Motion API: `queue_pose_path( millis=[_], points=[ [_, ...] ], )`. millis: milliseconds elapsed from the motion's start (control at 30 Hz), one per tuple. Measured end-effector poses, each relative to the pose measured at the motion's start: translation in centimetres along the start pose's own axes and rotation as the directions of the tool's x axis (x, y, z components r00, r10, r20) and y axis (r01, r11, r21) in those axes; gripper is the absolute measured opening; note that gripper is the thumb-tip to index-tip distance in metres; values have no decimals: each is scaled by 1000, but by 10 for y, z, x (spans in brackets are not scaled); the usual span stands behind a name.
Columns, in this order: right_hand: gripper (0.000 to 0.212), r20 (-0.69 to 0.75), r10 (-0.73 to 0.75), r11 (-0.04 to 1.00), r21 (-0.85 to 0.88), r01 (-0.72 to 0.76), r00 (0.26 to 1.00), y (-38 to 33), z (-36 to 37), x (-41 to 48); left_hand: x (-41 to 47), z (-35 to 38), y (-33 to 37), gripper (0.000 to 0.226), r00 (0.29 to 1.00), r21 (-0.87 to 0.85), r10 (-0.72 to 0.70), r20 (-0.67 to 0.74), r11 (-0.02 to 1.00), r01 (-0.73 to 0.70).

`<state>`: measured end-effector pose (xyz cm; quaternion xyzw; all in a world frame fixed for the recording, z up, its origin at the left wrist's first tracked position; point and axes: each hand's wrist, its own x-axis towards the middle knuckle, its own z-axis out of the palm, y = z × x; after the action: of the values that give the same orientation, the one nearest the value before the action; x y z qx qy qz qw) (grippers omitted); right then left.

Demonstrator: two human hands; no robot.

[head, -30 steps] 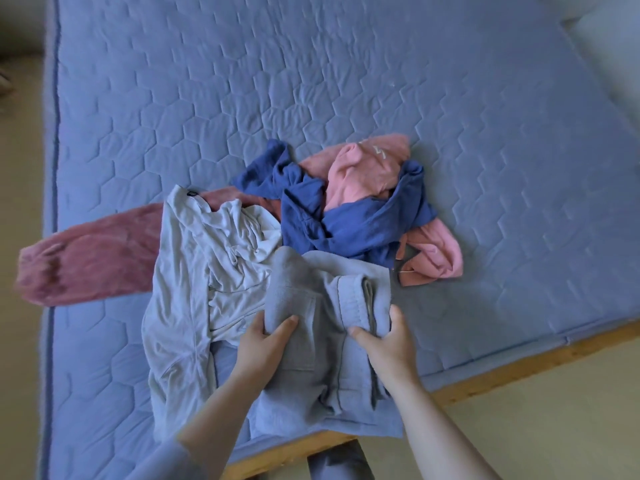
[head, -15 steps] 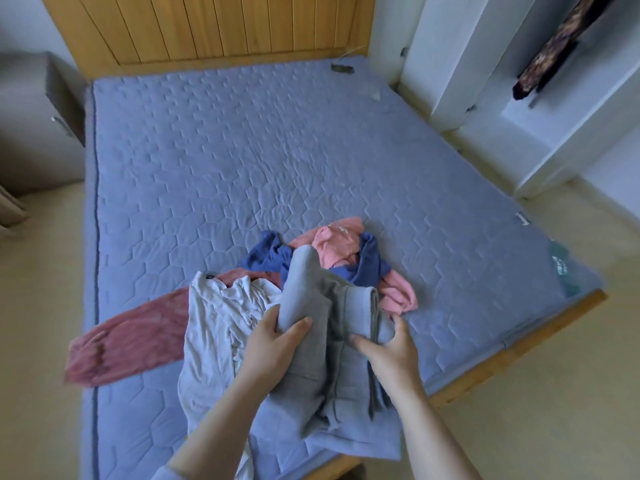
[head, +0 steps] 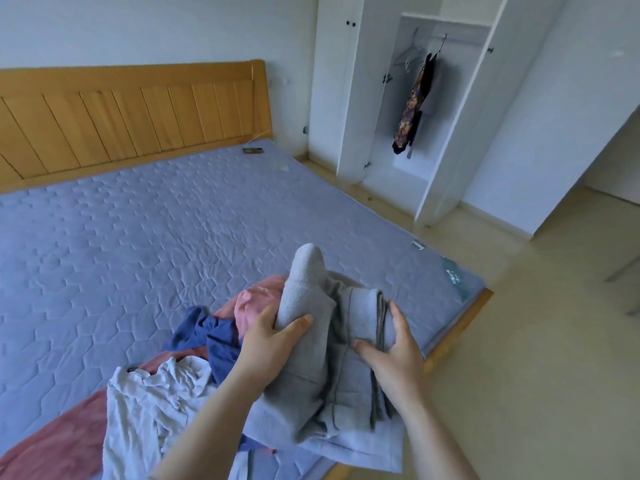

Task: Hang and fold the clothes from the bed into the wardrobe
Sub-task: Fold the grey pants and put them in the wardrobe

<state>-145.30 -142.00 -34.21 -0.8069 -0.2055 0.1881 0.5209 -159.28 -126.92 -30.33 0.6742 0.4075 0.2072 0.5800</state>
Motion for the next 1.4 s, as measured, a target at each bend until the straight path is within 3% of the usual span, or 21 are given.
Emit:
queue_pose_path(
  millis=[467, 1133, 1400],
  points=[
    [87, -310, -184, 982, -20, 187, 933, 29, -274, 42, -25, 247, 122, 22, 953, -101, 205, 224, 977, -186],
    [88, -574, -234, 972, -119, 203, 784, 31, -443, 211, 121, 461, 253, 18, 820, -250, 339, 462, 936, -247],
    [89, -606, -247, 969, -171, 180, 756, 58, -521, 283, 166, 565, 289, 7, 770, -251, 384, 510, 922, -294]
  ],
)
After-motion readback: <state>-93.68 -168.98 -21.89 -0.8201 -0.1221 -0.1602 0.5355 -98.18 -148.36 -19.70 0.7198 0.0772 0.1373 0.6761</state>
